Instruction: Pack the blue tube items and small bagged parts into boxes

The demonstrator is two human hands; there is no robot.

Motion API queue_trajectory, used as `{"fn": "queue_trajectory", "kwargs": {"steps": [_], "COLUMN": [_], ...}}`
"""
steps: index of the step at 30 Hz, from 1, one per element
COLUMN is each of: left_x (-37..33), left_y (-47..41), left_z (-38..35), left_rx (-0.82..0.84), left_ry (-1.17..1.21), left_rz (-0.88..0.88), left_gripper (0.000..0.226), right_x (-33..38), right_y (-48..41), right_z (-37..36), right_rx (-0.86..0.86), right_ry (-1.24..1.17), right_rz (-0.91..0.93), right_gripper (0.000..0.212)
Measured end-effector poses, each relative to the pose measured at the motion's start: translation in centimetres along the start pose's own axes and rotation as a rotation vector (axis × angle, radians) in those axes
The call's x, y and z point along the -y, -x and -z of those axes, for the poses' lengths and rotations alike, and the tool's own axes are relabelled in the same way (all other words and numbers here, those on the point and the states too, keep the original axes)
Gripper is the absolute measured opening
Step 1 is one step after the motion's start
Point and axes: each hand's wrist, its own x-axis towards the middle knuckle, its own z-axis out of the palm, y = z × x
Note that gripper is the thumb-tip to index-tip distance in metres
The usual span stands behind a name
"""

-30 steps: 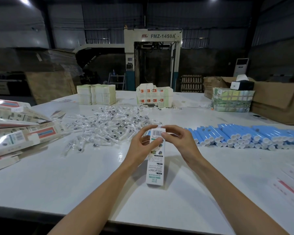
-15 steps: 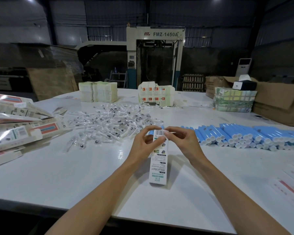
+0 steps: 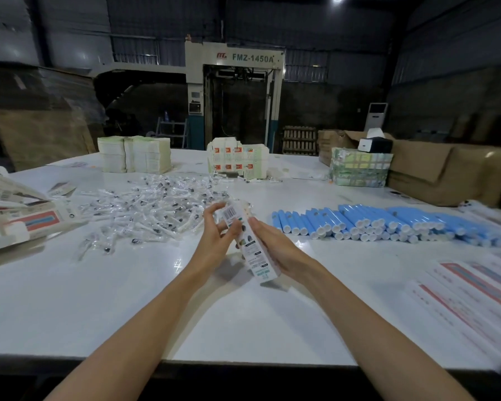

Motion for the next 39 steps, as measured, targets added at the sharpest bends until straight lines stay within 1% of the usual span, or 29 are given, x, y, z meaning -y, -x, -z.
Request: {"fn": "queue_trajectory", "kwargs": {"steps": [1, 3, 5, 7, 9, 12, 15, 19, 21, 23, 25, 27, 29, 32, 36, 37, 39], "left_x": [0.2, 0.7, 1.1, 1.6, 2.0, 2.1, 2.5, 3.1, 3.5, 4.1, 4.7, 5.2, 5.6, 6.0, 5.5, 5.3, 5.0], "left_y": [0.1, 0.1, 0.1, 0.2, 0.5, 0.7, 0.6, 0.2, 0.0, -0.3, -1.0, -1.7, -1.9, -2.0, -1.7, -1.5, -1.1], "left_z": [-0.1, -0.3, -0.4, -0.6, -0.8, -1.0, -0.9, -1.1, -1.1, -0.7, -0.3, 0.0, 0.2, 0.4, 0.1, 0.0, 0.0], "left_rx": [0.013, 0.035, 0.064, 0.123, 0.196, 0.270, 0.287, 0.290, 0.292, 0.291, 0.293, 0.303, 0.311, 0.307, 0.296, 0.299, 0.308], "left_ry": [-0.044, -0.154, -0.289, -0.412, -0.493, -0.539, -0.567, -0.608, -0.628, -0.645, -0.651, -0.659, -0.678, -0.698, -0.691, -0.685, -0.672], "left_rz": [-0.027, -0.087, -0.106, -0.101, -0.122, -0.196, -0.235, -0.292, -0.326, -0.348, -0.364, -0.376, -0.372, -0.363, -0.355, -0.354, -0.352], "left_gripper": [0.049, 0.059, 0.074, 0.081, 0.076, 0.064, 0.066, 0.064, 0.061, 0.062, 0.060, 0.064, 0.068, 0.067, 0.078, 0.078, 0.070], "right_x": [0.2, 0.6, 1.5, 2.4, 3.3, 5.1, 7.1, 9.0, 9.7, 10.3, 10.6, 10.6, 10.1, 9.3, 9.2, 9.4, 9.5], "right_y": [0.3, 0.9, 1.8, 3.2, 5.0, 8.8, 12.8, 17.6, 20.1, 22.4, 24.5, 26.2, 27.7, 29.2, 29.7, 29.8, 30.0], "right_z": [0.2, 0.7, 1.3, 2.3, 3.8, 7.2, 11.3, 16.9, 19.4, 21.5, 23.0, 24.0, 24.6, 24.7, 24.6, 24.6, 24.6], "right_rx": [-0.005, -0.057, -0.136, -0.212, -0.332, -0.516, -0.698, -0.930, -1.015, -1.078, -1.110, -1.109, -1.092, -1.098, -1.036, -1.031, -1.019], "right_ry": [0.034, 0.148, 0.378, 0.558, 0.693, 0.878, 1.117, 1.470, 1.646, 1.748, 1.807, 1.819, 1.834, 1.842, 1.941, 1.962, 1.954], "right_rz": [-0.023, -0.037, -0.005, 0.010, 0.018, 0.032, 0.007, -0.124, -0.199, -0.275, -0.363, -0.451, -0.503, -0.563, -0.761, -0.779, -0.764], "right_gripper": [0.050, 0.045, 0.043, 0.048, 0.052, 0.051, 0.050, 0.050, 0.049, 0.048, 0.047, 0.046, 0.045, 0.047, 0.051, 0.051, 0.049]}}
